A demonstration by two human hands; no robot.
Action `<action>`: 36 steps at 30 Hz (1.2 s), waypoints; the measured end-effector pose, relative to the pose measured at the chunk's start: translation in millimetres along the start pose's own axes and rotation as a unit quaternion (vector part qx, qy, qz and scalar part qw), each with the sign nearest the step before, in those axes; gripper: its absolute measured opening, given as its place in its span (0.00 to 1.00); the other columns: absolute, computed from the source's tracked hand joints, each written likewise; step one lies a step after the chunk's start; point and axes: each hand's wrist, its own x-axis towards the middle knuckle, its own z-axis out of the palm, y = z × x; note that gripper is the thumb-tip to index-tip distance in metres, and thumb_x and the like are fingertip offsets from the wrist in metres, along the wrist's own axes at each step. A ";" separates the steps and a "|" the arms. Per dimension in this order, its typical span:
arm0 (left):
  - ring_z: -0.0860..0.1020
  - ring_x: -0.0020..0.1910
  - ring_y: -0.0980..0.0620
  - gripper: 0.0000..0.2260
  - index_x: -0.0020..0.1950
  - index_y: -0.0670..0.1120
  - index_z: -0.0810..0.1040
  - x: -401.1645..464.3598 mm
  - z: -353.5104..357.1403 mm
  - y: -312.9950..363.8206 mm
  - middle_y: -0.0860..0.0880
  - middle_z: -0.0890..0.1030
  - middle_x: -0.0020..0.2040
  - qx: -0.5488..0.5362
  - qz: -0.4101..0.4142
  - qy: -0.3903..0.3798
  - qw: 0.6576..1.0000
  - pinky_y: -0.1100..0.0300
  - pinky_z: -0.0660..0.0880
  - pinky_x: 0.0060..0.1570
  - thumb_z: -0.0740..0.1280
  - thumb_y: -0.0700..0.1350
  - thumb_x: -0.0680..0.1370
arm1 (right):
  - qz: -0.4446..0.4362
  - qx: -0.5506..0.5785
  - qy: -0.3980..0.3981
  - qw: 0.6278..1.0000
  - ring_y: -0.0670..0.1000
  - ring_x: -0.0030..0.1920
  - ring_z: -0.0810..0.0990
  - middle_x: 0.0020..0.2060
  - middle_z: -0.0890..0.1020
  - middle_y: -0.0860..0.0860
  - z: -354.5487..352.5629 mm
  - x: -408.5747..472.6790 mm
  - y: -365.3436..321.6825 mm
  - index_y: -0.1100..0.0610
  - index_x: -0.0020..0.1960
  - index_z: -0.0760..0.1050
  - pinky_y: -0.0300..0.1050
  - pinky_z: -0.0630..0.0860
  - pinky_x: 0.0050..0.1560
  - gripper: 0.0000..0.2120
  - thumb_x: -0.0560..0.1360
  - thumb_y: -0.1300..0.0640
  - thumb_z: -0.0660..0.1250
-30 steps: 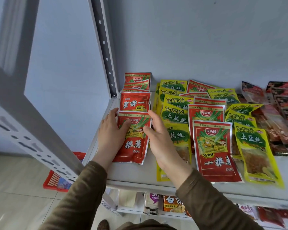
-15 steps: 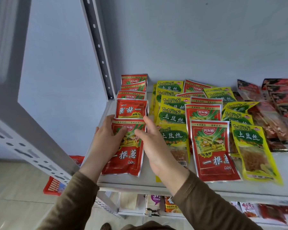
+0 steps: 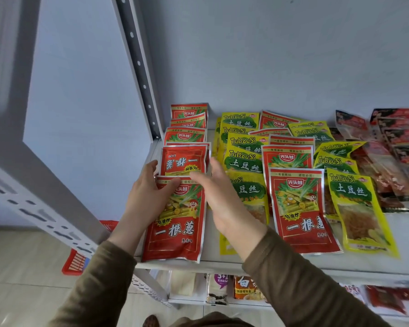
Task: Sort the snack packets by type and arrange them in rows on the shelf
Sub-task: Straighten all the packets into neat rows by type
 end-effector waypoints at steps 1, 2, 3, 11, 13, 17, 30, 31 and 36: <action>0.85 0.51 0.52 0.32 0.77 0.58 0.62 1.5 1.9 0.9 0.54 0.80 0.65 -0.008 0.000 -0.007 1.000 0.44 0.83 0.53 0.69 0.64 0.77 | 0.003 0.002 0.010 1.000 0.44 0.43 0.87 0.49 0.85 0.43 0.8 4.8 -2.4 0.42 0.66 0.70 0.38 0.80 0.35 0.19 0.79 0.57 0.68; 0.85 0.48 0.54 0.30 0.75 0.58 0.63 2.6 4.3 1.8 0.55 0.81 0.62 -0.013 0.002 -0.014 1.000 0.46 0.84 0.50 0.69 0.63 0.77 | 0.009 0.007 0.018 1.000 0.45 0.44 0.87 0.51 0.85 0.46 1.4 8.2 -3.4 0.45 0.69 0.69 0.40 0.80 0.36 0.20 0.79 0.57 0.68; 0.85 0.45 0.56 0.28 0.74 0.58 0.65 3.4 6.5 2.6 0.56 0.82 0.59 -0.016 0.005 -0.019 1.000 0.48 0.84 0.48 0.69 0.63 0.77 | 0.015 0.014 0.022 1.000 0.46 0.45 0.87 0.52 0.85 0.47 2.1 11.1 -2.8 0.47 0.70 0.68 0.41 0.80 0.37 0.22 0.79 0.57 0.68; 0.85 0.41 0.62 0.22 0.67 0.63 0.67 17.1 8.0 7.9 0.64 0.82 0.51 -0.117 0.026 -0.002 0.993 0.63 0.81 0.34 0.72 0.58 0.77 | -0.028 0.042 0.050 0.997 0.50 0.61 0.81 0.65 0.79 0.46 20.5 19.5 -3.6 0.45 0.76 0.64 0.56 0.80 0.61 0.30 0.77 0.54 0.68; 0.85 0.41 0.63 0.20 0.66 0.62 0.68 21.8 7.3 11.2 0.64 0.82 0.50 -0.146 0.033 0.013 0.989 0.68 0.78 0.30 0.73 0.55 0.78 | -0.047 0.027 0.057 0.997 0.49 0.65 0.78 0.68 0.76 0.45 26.1 21.9 -8.4 0.44 0.77 0.63 0.57 0.76 0.65 0.30 0.78 0.53 0.67; 0.85 0.39 0.61 0.19 0.63 0.64 0.67 18.6 6.0 7.7 0.67 0.82 0.47 -0.154 0.027 0.009 0.988 0.69 0.78 0.29 0.72 0.56 0.77 | -0.049 0.010 0.059 0.997 0.48 0.65 0.77 0.69 0.74 0.45 26.0 21.5 -8.1 0.44 0.78 0.61 0.57 0.75 0.66 0.30 0.79 0.53 0.66; 0.52 0.82 0.51 0.38 0.80 0.61 0.51 -27.3 -8.0 0.9 0.54 0.57 0.83 0.082 0.129 0.045 0.987 0.44 0.50 0.79 0.68 0.65 0.77 | -0.103 -0.110 0.013 0.988 0.44 0.74 0.67 0.77 0.65 0.42 4.6 2.6 2.6 0.44 0.78 0.62 0.51 0.71 0.71 0.24 0.84 0.54 0.61; 0.46 0.83 0.54 0.39 0.81 0.60 0.51 -36.3 -12.2 -3.5 0.56 0.52 0.84 0.113 0.154 0.033 0.981 0.47 0.46 0.79 0.66 0.67 0.75 | -0.137 -0.154 0.004 0.978 0.41 0.77 0.60 0.78 0.61 0.40 2.8 1.8 3.8 0.45 0.77 0.63 0.50 0.65 0.76 0.22 0.84 0.56 0.60; 0.60 0.75 0.46 0.45 0.79 0.50 0.60 -56.6 -11.5 -13.4 0.47 0.65 0.75 0.163 0.107 0.056 0.979 0.45 0.64 0.72 0.73 0.67 0.69 | -0.220 -0.406 -0.030 0.887 0.45 0.81 0.48 0.80 0.58 0.47 -5.0 12.6 8.0 0.48 0.77 0.64 0.45 0.49 0.80 0.23 0.84 0.63 0.56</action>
